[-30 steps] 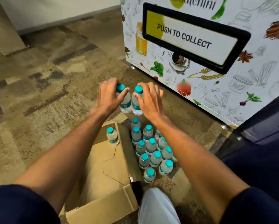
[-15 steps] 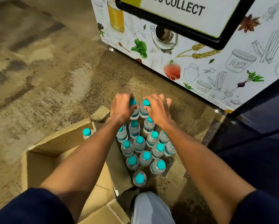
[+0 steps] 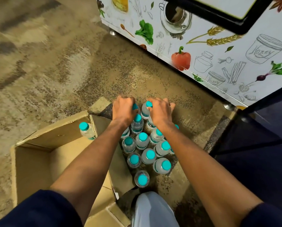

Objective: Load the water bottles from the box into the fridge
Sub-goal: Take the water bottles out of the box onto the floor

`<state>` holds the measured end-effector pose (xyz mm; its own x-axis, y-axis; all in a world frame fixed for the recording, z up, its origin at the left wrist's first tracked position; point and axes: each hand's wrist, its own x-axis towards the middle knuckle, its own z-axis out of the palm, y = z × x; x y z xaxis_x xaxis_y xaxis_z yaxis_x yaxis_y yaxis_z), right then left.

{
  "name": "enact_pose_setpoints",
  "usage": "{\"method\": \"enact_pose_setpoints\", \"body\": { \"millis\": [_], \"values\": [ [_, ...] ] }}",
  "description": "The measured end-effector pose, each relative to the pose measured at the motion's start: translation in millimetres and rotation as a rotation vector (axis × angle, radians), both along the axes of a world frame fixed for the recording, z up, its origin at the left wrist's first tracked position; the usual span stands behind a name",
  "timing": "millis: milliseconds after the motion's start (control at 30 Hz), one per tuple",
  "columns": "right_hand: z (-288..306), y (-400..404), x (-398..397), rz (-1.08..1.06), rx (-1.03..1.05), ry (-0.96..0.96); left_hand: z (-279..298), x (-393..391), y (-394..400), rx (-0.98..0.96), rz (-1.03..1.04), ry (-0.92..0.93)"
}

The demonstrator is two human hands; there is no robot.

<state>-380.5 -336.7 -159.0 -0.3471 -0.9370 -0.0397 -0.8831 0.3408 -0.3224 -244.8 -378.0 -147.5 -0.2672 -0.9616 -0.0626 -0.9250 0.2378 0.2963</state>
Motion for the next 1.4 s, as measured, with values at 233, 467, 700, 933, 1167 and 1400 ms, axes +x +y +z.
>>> {"method": "enact_pose_setpoints", "body": {
  "millis": [233,467,700,933,1167,1400],
  "values": [
    [-2.2,4.1,11.2,0.022,0.126,0.010,7.1,7.9,0.7,0.040,-0.068,-0.024],
    [12.6,12.4,30.9,0.014,0.098,-0.072,19.5,56.1,21.0,-0.174,-0.055,-0.005],
    [34.6,35.2,96.3,0.236,-0.239,-0.100,22.4,137.3,60.9,-0.192,0.055,-0.029],
    [31.4,44.0,173.8,0.580,-0.122,-0.088,8.4,246.5,124.4,-0.130,0.141,-0.268],
    [9.7,46.8,214.5,0.650,0.089,0.035,-0.2,303.6,159.1,-0.081,0.234,-0.356],
    [-1.1,51.2,234.0,0.565,0.086,0.170,-22.0,315.2,166.9,-0.013,0.259,-0.390]
  ]
}}
